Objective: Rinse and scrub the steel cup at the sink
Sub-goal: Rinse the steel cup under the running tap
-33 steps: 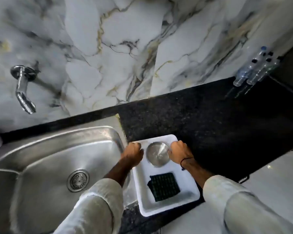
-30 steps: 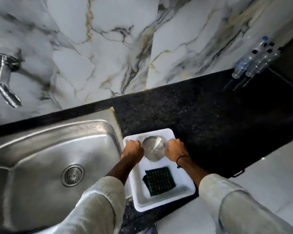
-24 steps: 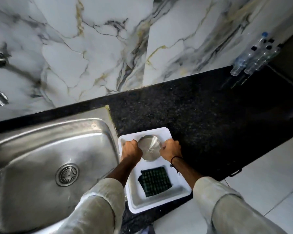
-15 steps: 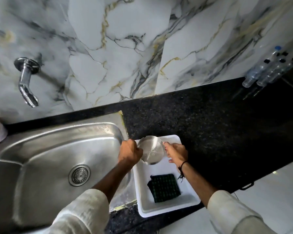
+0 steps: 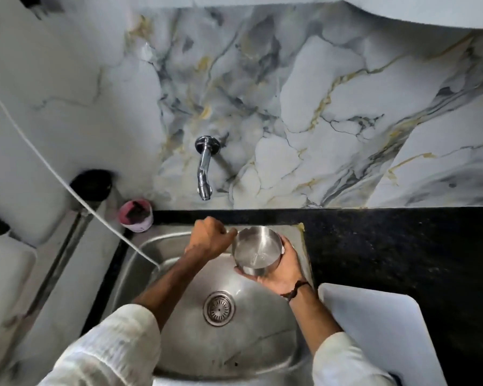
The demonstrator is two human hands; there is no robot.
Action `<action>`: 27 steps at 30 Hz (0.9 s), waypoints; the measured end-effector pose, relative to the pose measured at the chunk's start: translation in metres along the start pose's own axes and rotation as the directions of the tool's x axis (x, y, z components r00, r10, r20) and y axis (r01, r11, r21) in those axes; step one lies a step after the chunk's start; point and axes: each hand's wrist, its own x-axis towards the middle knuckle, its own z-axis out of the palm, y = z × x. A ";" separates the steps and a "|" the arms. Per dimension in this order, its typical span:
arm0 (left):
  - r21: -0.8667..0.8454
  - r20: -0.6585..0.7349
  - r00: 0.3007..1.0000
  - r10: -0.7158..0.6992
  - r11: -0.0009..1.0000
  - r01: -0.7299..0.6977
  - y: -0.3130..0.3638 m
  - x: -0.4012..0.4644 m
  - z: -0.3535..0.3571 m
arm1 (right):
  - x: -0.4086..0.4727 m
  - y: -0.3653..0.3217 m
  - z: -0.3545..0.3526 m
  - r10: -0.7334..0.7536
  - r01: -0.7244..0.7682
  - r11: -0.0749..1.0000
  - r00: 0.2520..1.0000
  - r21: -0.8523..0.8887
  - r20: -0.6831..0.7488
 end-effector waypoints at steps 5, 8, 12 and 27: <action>-0.109 -0.391 0.918 -0.071 0.994 0.031 -0.021 0.055 -0.045 | 0.062 0.013 0.023 0.045 -0.045 0.996 0.999 0.082 0.001; 0.009 -0.403 0.915 -0.007 1.000 0.011 -0.009 0.078 -0.051 | 0.092 0.013 0.039 0.050 -0.052 0.992 0.999 0.111 0.020; 0.008 -0.389 0.921 -0.032 0.999 0.038 0.002 0.088 -0.048 | 0.130 0.012 0.051 0.091 -0.094 0.982 0.996 0.162 0.023; -0.138 -0.053 0.975 0.215 0.966 -0.220 -0.041 0.105 -0.077 | 0.153 0.013 0.062 0.105 -0.104 0.994 0.994 0.025 -0.020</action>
